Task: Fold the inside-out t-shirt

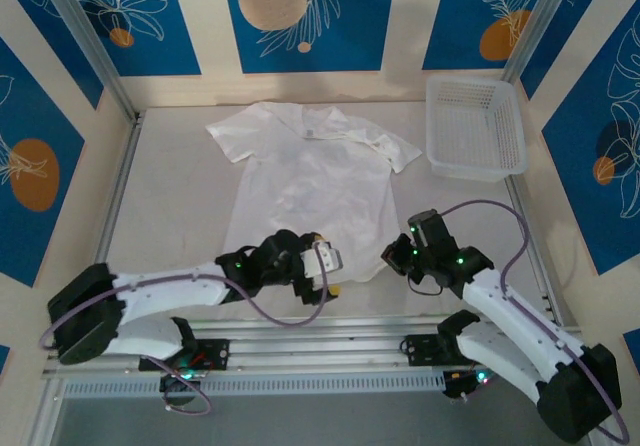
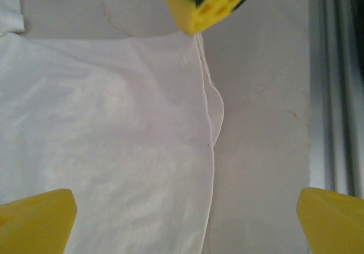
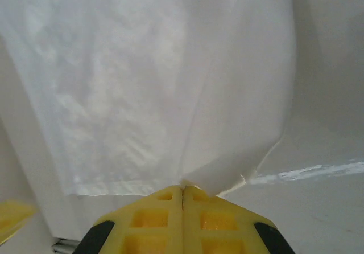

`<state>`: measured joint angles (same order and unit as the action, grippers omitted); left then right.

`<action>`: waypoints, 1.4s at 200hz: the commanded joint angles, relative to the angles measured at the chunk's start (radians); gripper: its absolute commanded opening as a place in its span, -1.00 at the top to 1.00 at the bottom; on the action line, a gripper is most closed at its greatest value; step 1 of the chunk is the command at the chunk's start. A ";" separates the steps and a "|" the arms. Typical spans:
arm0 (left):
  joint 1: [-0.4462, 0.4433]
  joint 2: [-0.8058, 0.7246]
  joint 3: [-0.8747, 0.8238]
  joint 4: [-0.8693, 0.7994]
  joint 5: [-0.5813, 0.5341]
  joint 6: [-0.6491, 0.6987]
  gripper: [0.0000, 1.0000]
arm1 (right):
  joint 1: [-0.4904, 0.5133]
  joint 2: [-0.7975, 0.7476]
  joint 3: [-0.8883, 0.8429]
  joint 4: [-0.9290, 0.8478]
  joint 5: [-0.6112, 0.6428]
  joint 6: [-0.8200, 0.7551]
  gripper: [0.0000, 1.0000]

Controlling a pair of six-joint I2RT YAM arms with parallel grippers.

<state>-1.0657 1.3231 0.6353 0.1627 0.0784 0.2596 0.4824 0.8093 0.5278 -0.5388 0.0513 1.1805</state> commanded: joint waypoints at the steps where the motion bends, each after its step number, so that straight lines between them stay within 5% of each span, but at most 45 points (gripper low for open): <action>1: -0.015 0.106 0.040 0.165 -0.066 -0.027 -0.98 | -0.008 -0.036 0.002 -0.007 -0.038 0.040 1.00; 35: -0.023 0.263 0.092 0.252 -0.180 -0.032 -0.80 | -0.010 -0.053 0.017 -0.018 -0.044 0.043 1.00; 68: -0.023 0.336 0.103 0.276 -0.388 -0.043 -0.36 | -0.014 -0.067 0.051 -0.058 -0.020 0.031 1.00; 110: -0.017 0.338 0.104 0.210 -0.416 -0.002 -0.44 | -0.046 -0.082 0.068 -0.091 -0.012 0.027 1.00; 136: -0.002 0.369 0.149 0.077 -0.312 0.015 -0.49 | -0.059 -0.081 0.070 -0.082 -0.025 0.024 1.00; 171: 0.009 0.376 0.173 -0.052 -0.538 0.012 -0.19 | -0.105 -0.084 0.102 -0.155 -0.014 0.000 1.00; 214: 0.084 0.236 0.111 -0.100 -0.613 -0.030 -0.06 | -0.262 -0.105 0.099 -0.191 -0.090 -0.065 1.00; 235: 0.148 0.168 0.074 -0.115 -0.554 -0.085 0.17 | -0.329 -0.113 0.086 -0.181 -0.148 -0.093 1.00; 256: 0.167 0.103 0.054 -0.110 -0.421 -0.097 1.00 | -0.359 -0.109 0.082 -0.187 -0.159 -0.132 1.00; 280: 0.173 0.045 0.093 -0.152 -0.253 -0.200 1.00 | -0.365 -0.104 0.076 -0.181 -0.136 -0.185 0.97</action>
<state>-0.8932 1.4254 0.7055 0.0574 -0.3668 0.1665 0.1246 0.7097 0.6014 -0.7021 -0.0601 1.0744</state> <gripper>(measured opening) 0.049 0.046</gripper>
